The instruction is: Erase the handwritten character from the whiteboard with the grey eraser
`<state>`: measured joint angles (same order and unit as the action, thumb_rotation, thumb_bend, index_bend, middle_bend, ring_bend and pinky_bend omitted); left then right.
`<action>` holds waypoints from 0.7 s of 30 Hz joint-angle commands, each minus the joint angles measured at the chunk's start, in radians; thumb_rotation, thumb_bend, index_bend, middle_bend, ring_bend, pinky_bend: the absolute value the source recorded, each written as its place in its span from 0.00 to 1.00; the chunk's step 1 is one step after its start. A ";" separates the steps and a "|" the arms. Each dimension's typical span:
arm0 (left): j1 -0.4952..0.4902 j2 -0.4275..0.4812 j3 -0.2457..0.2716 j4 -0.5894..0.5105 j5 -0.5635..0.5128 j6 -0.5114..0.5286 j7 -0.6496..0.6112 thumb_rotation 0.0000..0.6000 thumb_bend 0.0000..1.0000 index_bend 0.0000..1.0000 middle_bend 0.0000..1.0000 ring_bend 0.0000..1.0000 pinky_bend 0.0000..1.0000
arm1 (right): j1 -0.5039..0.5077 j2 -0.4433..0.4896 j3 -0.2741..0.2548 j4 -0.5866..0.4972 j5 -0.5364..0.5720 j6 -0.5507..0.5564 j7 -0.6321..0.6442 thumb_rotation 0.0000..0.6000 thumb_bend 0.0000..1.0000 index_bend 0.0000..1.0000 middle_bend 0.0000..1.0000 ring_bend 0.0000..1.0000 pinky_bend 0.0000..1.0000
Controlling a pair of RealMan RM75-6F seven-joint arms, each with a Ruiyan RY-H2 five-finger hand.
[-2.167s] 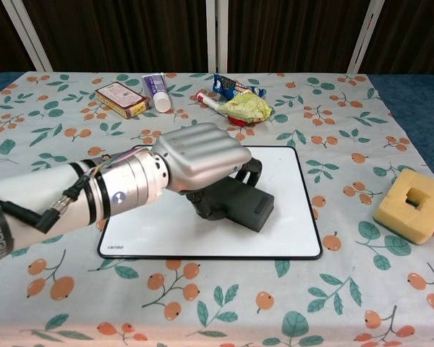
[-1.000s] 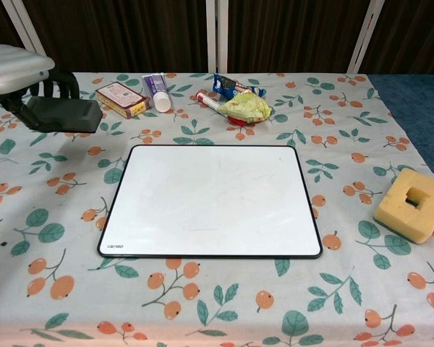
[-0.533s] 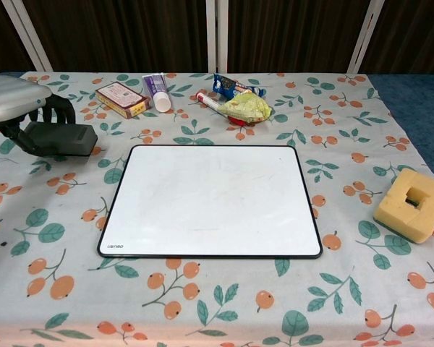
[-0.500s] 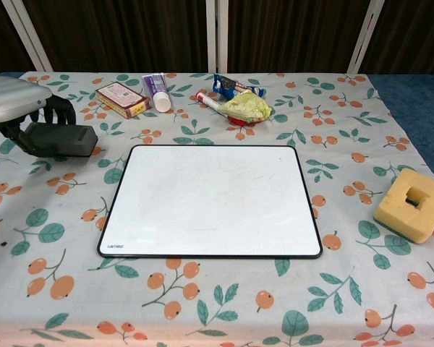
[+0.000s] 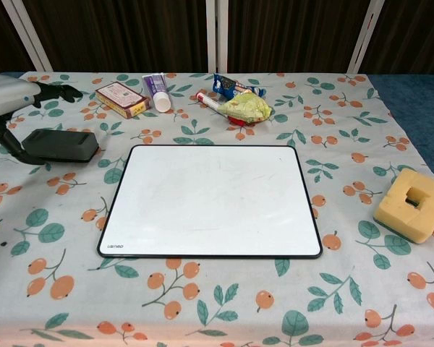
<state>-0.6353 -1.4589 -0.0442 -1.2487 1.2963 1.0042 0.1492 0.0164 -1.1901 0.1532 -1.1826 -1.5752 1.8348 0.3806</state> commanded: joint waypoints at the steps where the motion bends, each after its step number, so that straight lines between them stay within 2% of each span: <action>1: 0.094 0.111 0.013 -0.167 0.051 0.158 -0.009 0.68 0.03 0.05 0.08 0.08 0.21 | -0.031 -0.004 -0.024 0.039 0.026 -0.025 -0.013 1.00 0.25 0.00 0.00 0.00 0.00; 2: 0.128 0.151 0.034 -0.218 0.086 0.211 -0.022 0.61 0.03 0.06 0.07 0.08 0.21 | -0.044 -0.003 -0.039 0.051 0.047 -0.058 -0.008 1.00 0.24 0.00 0.00 0.00 0.00; 5: 0.237 0.221 0.104 -0.280 0.192 0.379 -0.034 0.59 0.04 0.10 0.07 0.08 0.21 | -0.070 0.017 -0.086 0.056 0.113 -0.208 0.019 1.00 0.24 0.00 0.00 0.00 0.00; 9: 0.395 0.237 0.180 -0.255 0.255 0.566 -0.069 0.57 0.05 0.09 0.07 0.08 0.21 | -0.083 0.008 -0.125 0.102 0.149 -0.327 0.031 1.00 0.25 0.00 0.00 0.00 0.00; 14: 0.505 0.249 0.223 -0.193 0.269 0.647 -0.120 0.51 0.05 0.08 0.07 0.08 0.21 | -0.100 -0.041 -0.123 0.188 0.122 -0.274 0.049 1.00 0.26 0.00 0.00 0.00 0.00; 21: 0.540 0.270 0.211 -0.202 0.299 0.671 -0.140 0.50 0.05 0.08 0.07 0.08 0.21 | -0.081 -0.039 -0.122 0.197 0.076 -0.251 0.054 1.00 0.26 0.00 0.00 0.00 0.00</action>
<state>-0.0977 -1.1913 0.1691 -1.4496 1.5933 1.6732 0.0118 -0.0685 -1.2296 0.0328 -0.9799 -1.4925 1.5844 0.4331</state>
